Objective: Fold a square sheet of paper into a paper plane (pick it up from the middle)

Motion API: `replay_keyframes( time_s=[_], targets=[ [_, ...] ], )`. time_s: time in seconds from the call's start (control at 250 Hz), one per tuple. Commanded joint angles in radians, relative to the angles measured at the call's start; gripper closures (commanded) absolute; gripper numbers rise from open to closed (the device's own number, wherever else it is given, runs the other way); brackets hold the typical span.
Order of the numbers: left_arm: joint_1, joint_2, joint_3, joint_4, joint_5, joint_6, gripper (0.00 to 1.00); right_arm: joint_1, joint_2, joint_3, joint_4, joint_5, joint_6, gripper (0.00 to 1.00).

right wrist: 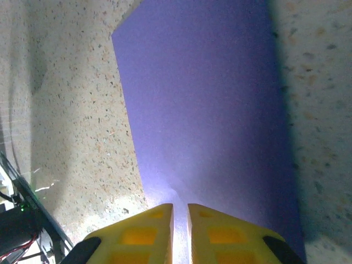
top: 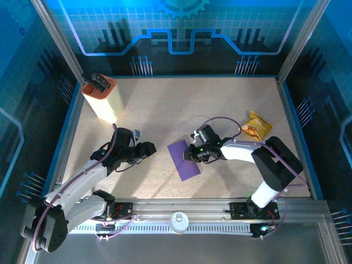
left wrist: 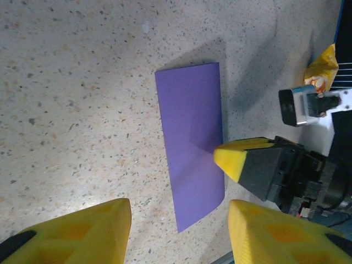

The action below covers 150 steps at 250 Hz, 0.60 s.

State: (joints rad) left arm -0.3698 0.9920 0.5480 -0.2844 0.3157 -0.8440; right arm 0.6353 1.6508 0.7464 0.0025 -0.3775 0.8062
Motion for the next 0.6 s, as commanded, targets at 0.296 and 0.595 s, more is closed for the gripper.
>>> replay_keyframes(
  time_s=[0.296,0.595],
  targets=[
    [-0.006,0.006,-0.042,0.075,0.045,-0.047,0.5,0.07,0.077,-0.057,0.138,0.073,0.258,0.82],
    [-0.006,0.02,-0.059,0.102,0.085,-0.03,0.51,0.193,0.081,-0.164,0.472,0.228,0.605,0.83]
  ],
)
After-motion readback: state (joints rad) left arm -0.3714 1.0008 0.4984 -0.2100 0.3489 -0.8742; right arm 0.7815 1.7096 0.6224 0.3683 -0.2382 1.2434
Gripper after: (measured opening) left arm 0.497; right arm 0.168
